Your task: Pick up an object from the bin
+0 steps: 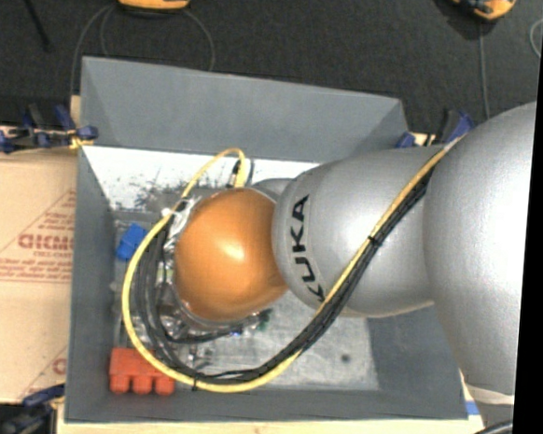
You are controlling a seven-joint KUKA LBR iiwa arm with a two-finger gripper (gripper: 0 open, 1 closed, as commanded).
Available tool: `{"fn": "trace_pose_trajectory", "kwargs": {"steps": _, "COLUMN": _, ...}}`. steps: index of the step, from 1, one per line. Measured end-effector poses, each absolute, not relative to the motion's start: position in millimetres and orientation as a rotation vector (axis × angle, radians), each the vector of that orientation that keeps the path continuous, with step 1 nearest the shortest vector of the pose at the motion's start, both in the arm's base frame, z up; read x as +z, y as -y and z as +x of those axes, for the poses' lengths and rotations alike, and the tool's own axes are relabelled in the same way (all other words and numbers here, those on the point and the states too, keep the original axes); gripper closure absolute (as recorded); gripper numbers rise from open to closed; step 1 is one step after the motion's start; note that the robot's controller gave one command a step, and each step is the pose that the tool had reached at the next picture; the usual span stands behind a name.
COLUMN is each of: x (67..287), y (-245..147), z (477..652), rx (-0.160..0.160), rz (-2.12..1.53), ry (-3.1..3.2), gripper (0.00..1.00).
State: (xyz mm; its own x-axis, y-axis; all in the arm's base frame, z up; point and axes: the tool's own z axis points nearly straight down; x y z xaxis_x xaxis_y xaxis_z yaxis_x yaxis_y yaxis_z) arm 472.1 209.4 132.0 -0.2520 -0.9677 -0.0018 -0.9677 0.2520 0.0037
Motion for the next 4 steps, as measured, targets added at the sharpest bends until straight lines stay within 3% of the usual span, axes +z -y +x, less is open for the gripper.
{"fn": "trace_pose_trajectory", "kwargs": {"steps": 1, "x": 133.6, "y": -208.7, "z": 473.8, "rx": -0.002, "rz": 1.924, "ry": 2.487, "gripper": 0.00}}
{"fn": "trace_pose_trajectory", "kwargs": {"steps": 2, "x": 86.7, "y": -232.5, "z": 483.9, "rx": -0.007, "rz": 1.854, "ry": 2.551, "gripper": 0.00}}
{"fn": "trace_pose_trajectory", "kwargs": {"steps": 3, "x": 84.8, "y": -228.1, "z": 482.8, "rx": -0.003, "rz": 1.848, "ry": 2.546, "gripper": 1.00}}
{"fn": "trace_pose_trajectory", "kwargs": {"steps": 4, "x": 149.5, "y": -223.3, "z": 488.8, "rx": 0.003, "rz": 1.845, "ry": 2.552, "gripper": 1.00}}
